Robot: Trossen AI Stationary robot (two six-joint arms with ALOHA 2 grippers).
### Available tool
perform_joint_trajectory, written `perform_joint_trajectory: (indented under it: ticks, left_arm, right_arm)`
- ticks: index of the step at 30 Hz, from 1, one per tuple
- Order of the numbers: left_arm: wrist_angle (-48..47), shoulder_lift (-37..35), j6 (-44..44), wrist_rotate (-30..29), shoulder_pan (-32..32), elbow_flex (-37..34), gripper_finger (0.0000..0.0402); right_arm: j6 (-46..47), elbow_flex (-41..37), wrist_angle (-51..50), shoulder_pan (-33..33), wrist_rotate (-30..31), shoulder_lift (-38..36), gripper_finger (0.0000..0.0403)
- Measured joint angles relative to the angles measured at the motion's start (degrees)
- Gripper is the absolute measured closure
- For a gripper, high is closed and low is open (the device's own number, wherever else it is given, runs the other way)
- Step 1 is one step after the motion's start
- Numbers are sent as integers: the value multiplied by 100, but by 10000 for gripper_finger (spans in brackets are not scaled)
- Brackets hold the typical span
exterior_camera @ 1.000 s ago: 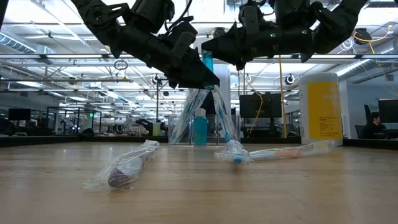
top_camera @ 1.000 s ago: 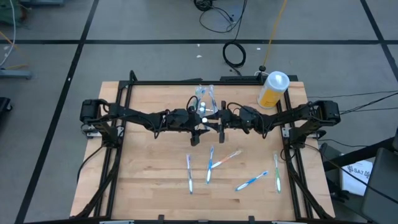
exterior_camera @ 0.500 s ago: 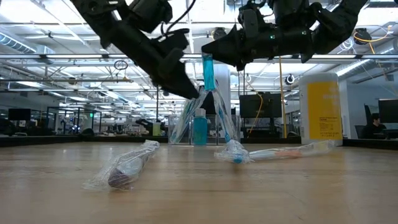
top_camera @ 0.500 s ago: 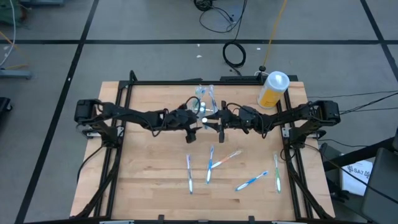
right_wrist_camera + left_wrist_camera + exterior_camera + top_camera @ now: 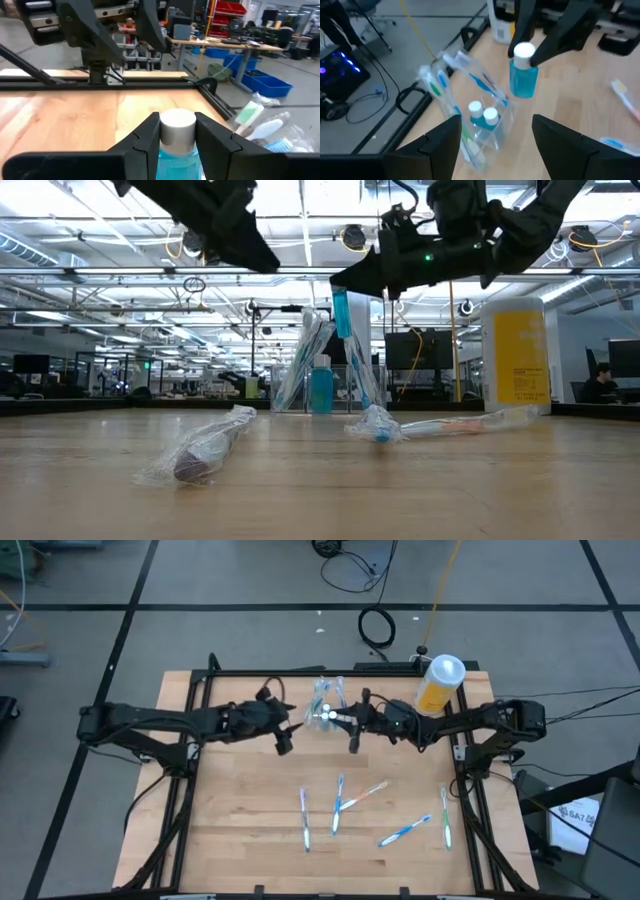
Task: Pick & Place toothbrushing station
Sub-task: Put the mouthwash into the transparent organizer
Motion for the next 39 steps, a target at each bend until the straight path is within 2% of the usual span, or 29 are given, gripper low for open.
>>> perform_joint_trajectory:
  ticks: [6,10,17,34,39]
  left_arm:
    - [91,-152,41,-4,0,0,151]
    - [95,-151,43,-39,29,0,151]
    - [34,-151,46,-55,101,0,151]
    - [-126,-109,-12,-138,118,-2,151]
    - [-17,-109,-95,-140,118,-2,151]
  right_arm:
    - [169,0,266,-254,-280,268,306]
    - [211,2,919,-308,-616,745,306]
    - [211,0,807,-449,-186,890,306]
    - [152,0,792,-549,-275,881,306]
    - [-132,0,881,-571,-281,881,304]
